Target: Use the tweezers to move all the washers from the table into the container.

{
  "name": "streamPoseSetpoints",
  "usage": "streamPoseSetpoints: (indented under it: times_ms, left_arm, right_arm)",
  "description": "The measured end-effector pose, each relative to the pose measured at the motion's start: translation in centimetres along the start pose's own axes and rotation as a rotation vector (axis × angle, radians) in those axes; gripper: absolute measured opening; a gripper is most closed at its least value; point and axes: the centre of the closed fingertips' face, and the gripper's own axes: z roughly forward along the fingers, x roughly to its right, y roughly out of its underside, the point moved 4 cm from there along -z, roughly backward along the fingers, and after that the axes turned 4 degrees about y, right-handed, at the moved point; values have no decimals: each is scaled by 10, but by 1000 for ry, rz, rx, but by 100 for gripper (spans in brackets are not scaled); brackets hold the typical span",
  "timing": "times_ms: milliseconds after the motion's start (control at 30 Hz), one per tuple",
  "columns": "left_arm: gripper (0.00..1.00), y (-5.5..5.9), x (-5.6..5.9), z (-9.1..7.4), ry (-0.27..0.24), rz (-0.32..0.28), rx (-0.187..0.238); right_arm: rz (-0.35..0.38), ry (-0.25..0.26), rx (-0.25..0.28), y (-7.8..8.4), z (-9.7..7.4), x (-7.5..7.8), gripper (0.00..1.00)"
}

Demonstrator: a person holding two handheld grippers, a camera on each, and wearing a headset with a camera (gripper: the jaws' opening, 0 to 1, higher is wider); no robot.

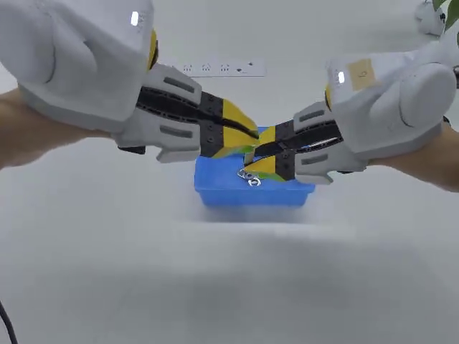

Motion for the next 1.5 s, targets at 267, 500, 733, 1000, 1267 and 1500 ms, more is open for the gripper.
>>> streamPoseSetpoints:
  times_ms: [267, 500, 733, 1000, 1267, 1500]
  left_arm:
    - [5, -9, 5, 0, 5, 18, -2]
    - [5, -10, 14, 4, 10, 2, 17]
    - [5, -2, 30, 11, 13, -40, 34]
    - [5, 18, 41, 15, 4, -99, 46]
    - [5, 44, 47, 18, 2, -159, 35]
    - [5, 72, 48, 29, 5, -215, 19]
  right_arm:
    - [23, 16, 40, -10, 1, -8, 10]
    - [30, 26, 2, -2, -13, -18, 9]
    - [42, 10, -62, 13, -22, -33, 9]
    - [38, -25, -128, 25, -18, -46, 9]
    - [44, -53, -178, 39, -13, -52, 9]
    - [43, -63, -233, 55, -6, -54, 9]
